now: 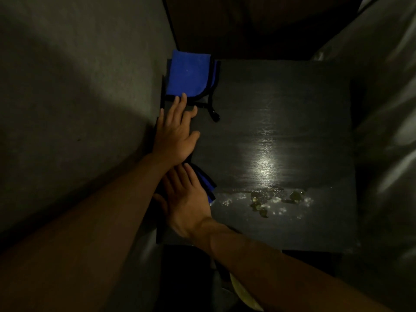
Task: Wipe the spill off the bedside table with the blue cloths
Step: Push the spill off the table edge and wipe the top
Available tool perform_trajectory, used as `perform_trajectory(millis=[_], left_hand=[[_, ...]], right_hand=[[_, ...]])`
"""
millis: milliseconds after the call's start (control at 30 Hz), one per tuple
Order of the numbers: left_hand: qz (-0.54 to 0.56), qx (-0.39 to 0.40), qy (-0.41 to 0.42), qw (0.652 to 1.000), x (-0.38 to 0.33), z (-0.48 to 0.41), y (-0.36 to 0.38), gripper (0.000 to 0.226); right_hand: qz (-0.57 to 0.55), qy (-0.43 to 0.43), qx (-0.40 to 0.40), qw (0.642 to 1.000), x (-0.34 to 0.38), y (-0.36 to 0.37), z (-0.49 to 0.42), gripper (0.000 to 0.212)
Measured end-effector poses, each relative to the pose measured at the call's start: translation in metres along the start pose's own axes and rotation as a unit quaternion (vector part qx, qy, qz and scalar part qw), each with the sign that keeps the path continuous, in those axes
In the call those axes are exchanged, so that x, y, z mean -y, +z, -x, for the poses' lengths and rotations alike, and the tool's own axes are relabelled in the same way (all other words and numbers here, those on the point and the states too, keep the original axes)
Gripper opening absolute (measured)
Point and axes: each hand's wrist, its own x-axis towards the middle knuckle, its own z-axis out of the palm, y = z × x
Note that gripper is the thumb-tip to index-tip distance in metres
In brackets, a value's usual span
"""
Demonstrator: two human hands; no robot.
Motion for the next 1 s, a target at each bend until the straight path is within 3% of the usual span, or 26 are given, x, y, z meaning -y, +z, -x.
perform_trajectory(millis=[400,1000], left_hand=[[0.008,-0.015,0.018,1.000,-0.001,0.003,-0.002,0.064],[-0.004,-0.007,-0.021,1.000,-0.007,0.004,-0.003,0.064]], right_hand=[[0.111,-0.209,0.115,0.965,-0.047,-0.021,0.015,0.063],[0.126,-0.293,0.165,0.933,-0.100,-0.053,0.034,0.062]])
